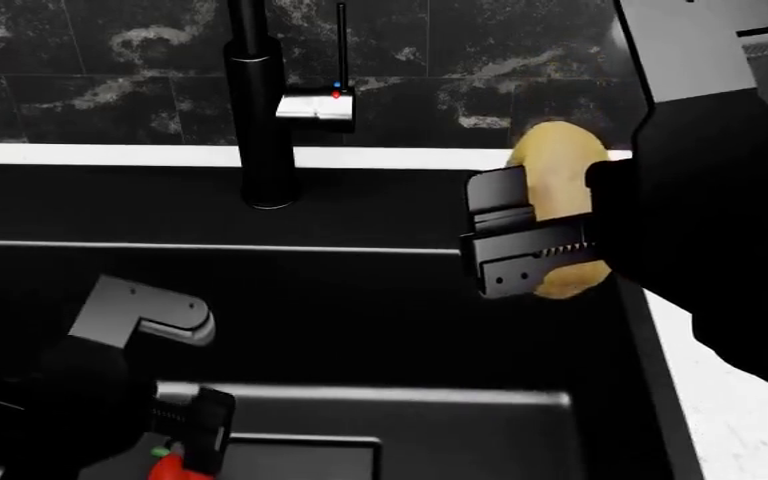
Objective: Pick the vegetables from the sink and place them on the cutting board.
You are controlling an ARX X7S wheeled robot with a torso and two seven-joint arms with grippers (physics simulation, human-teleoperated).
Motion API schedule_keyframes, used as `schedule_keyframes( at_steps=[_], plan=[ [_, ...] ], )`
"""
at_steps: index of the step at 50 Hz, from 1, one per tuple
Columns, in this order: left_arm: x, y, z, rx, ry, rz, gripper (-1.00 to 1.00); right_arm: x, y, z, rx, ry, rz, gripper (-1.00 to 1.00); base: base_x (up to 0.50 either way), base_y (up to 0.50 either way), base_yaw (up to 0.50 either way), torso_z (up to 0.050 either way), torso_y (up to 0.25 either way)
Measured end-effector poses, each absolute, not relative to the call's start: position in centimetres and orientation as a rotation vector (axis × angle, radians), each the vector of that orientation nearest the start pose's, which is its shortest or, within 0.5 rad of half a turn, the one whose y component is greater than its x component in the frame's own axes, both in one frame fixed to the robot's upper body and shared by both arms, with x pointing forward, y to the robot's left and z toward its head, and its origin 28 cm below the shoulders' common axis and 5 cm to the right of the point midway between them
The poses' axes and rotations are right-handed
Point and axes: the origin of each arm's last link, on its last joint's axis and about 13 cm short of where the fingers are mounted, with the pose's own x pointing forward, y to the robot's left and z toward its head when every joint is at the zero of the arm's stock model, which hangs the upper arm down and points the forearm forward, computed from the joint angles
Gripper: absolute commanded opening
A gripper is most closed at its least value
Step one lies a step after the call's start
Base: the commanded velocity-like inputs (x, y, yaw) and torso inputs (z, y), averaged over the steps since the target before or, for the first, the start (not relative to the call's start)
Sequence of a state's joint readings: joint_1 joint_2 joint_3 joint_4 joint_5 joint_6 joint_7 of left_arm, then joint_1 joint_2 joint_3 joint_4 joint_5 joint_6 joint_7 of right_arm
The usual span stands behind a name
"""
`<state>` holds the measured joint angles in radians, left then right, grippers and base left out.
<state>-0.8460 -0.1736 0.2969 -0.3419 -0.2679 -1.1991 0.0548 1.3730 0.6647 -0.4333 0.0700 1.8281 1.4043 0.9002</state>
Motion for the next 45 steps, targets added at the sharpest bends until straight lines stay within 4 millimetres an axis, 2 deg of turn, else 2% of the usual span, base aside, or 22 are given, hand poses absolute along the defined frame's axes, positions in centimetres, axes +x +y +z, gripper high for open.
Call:
schedule_keyframes(
  at_steps=[31, 45],
  plan=[
    [32.6, 21.8, 12.0, 0.081, 0.85, -0.22, 1.0, 27.8, -15.2, 29.9, -0.069, 0.522, 0.248, -1.0, 0.01, 0.0, 0.0, -0.017, 0.0],
    [33.5, 21.4, 10.2, 0.133, 0.865, -0.218, 1.0, 27.7, -15.4, 29.1, -0.068, 0.535, 0.252, -1.0, 0.0, 0.0, 0.0, -0.01, 0.0]
  ],
)
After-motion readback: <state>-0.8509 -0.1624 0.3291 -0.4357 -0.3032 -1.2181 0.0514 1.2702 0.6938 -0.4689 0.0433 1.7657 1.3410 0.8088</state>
